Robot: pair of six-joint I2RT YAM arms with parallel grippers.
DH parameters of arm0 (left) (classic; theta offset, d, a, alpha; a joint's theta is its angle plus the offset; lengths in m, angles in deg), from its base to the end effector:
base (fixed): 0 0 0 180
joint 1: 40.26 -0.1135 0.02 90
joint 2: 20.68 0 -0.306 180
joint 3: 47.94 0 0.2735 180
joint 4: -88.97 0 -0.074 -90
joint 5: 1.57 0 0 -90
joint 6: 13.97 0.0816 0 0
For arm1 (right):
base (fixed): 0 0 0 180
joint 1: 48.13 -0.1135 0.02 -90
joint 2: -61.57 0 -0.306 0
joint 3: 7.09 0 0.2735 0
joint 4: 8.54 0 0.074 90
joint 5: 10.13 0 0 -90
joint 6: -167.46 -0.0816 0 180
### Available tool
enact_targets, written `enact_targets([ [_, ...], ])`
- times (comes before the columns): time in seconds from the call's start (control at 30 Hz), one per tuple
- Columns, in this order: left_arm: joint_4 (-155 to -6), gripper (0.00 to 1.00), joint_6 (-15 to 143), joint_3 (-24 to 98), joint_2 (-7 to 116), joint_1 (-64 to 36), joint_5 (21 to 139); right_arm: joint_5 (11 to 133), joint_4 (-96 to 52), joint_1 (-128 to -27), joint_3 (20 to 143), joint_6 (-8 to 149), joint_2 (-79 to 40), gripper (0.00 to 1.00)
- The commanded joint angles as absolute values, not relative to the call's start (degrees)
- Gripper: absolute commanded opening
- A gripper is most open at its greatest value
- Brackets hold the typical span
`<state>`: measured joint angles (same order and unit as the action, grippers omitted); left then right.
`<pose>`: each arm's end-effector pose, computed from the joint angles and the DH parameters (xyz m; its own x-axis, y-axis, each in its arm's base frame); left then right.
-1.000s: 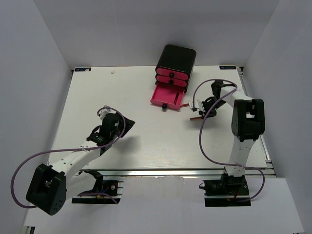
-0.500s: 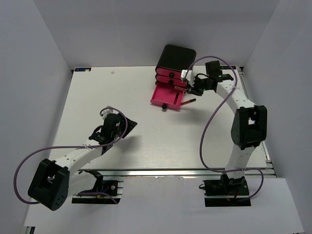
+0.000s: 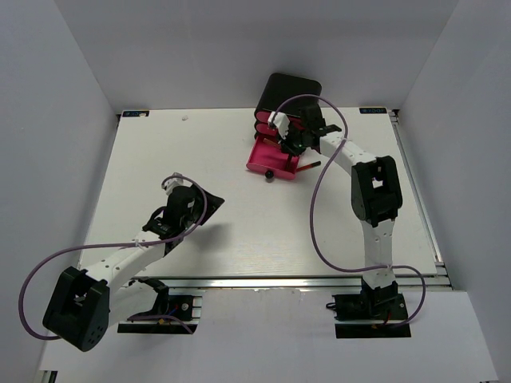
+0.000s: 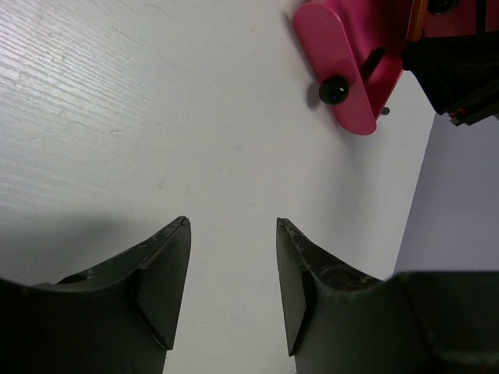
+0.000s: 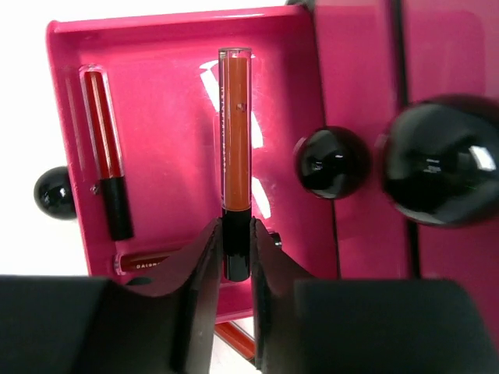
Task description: Organize the makeup
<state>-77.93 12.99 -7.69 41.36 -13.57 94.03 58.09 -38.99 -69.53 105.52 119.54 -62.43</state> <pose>0.2339 -0.1087 0.1935 -0.5664 -0.7081 -0.4216 -0.2853 0.6484 -0.7058 0.5204 0.2365 0.2133 -0.0614 -0.6925 -0.7188 -0.8587 0.4037 -0.3156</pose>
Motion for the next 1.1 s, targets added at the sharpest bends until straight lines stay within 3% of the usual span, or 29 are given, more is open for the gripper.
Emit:
enact_targets([
  [0.0,-76.8,0.58,12.8,-8.0,40.5,-13.9,94.8,59.7,-36.4,-69.9,109.2,116.9,-61.9,0.29],
  [0.03,-76.9,0.58,12.9,-7.9,40.7,-13.9,94.8,59.7,-36.5,-69.9,108.8,117.2,-61.9,0.39],
  [0.13,-77.0,0.58,12.8,-8.0,41.0,-13.8,94.8,58.9,-37.2,-69.8,106.4,119.1,-60.6,0.55],
  [0.23,-77.3,0.58,12.8,-8.3,41.2,-13.9,94.6,56.5,-37.8,-69.8,103.0,121.6,-57.4,0.61],
  [0.4,-77.1,0.58,12.7,-8.2,41.4,-13.9,94.6,51.0,-46.9,-67.8,101.3,134.1,-52.2,0.62],
  [0.57,-77.8,0.58,12.5,-9.1,41.0,-13.9,94.7,46.5,-68.3,-63.1,105.1,155.5,-52.3,0.61],
  [1.07,-77.1,0.58,12.5,-8.5,42.1,-13.9,94.9,50.8,-64.7,-57.9,106.7,159.2,-62.1,0.73],
])
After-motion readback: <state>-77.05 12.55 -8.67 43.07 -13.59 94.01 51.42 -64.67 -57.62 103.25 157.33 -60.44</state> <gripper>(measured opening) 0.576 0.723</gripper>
